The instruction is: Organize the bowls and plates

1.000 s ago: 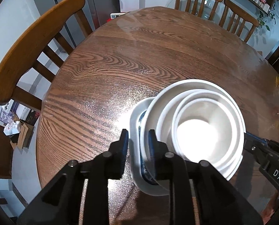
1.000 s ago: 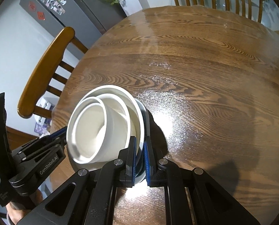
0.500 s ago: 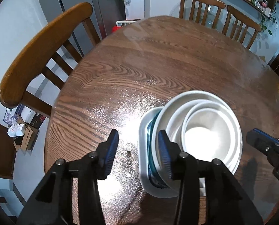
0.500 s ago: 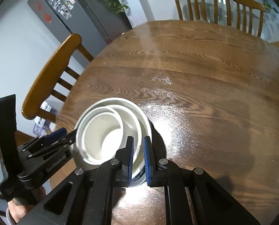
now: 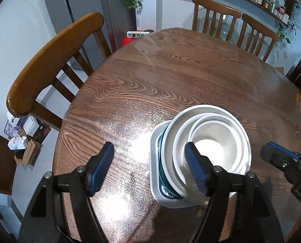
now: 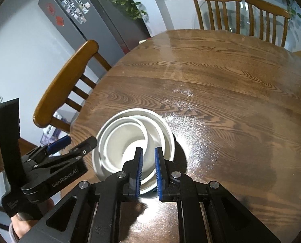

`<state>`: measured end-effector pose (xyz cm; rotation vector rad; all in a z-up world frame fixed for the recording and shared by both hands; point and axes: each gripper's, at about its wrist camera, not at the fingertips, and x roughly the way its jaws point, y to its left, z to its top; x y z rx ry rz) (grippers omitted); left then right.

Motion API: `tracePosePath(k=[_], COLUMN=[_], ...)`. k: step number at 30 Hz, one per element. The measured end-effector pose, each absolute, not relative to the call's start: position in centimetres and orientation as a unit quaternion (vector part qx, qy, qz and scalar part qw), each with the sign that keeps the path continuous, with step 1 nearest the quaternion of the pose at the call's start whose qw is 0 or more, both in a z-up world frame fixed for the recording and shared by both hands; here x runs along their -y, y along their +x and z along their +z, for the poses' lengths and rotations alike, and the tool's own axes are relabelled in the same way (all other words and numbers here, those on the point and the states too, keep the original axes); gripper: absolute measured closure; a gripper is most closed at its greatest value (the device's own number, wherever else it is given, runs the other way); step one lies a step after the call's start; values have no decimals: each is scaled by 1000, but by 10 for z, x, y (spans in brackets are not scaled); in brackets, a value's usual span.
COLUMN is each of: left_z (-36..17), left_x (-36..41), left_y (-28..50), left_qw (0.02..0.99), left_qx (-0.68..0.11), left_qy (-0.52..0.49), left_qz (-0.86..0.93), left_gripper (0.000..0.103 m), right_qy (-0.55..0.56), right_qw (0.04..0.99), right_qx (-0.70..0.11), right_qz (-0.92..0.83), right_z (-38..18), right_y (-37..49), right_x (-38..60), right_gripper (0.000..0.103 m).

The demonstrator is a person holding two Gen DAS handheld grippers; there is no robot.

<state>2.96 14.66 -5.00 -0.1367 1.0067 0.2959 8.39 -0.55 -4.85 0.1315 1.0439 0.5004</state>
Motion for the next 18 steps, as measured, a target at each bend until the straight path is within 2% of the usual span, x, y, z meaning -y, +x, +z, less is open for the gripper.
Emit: tracePosePath(k=[1,3,5,6,8,11,15,18], left_z=[-48,-45,-42,-41,-37,-33,-28,-25], left_x=[-146,-144,-142,-142,-140,-136,-131,-127], left_y=[28,25,21,19,14,7,-1,-7], left_qw=[865,866,868,869,872,875,879,881], left_qx=[-478,-475,-471,-470,-465,-460,-454,-450], left_qy=[-66,-65,-66,-66,-65,-64,-64,-64], left_qz=[141,140,139,139,137,136,133,133], left_gripper=[25,25,24,21,18,16,14,5], right_qy=[62,63,61,57,47,27,17,7], right_qw=[835,836,838,838,838,839,839,839], right_qx=[-492,-490,-484,-482,-480,-476,-474,-470], right_qz=[237,241,246,249,254,261,269,273], right_z=[-48,-46,-43,-42,-40,-39,-38,-37], right_y=[83,80,75,72,67,58,48,41], right_x=[7,9,13,14,15,16,21,23], right_gripper=[90,71,56,53,52,44,42,42])
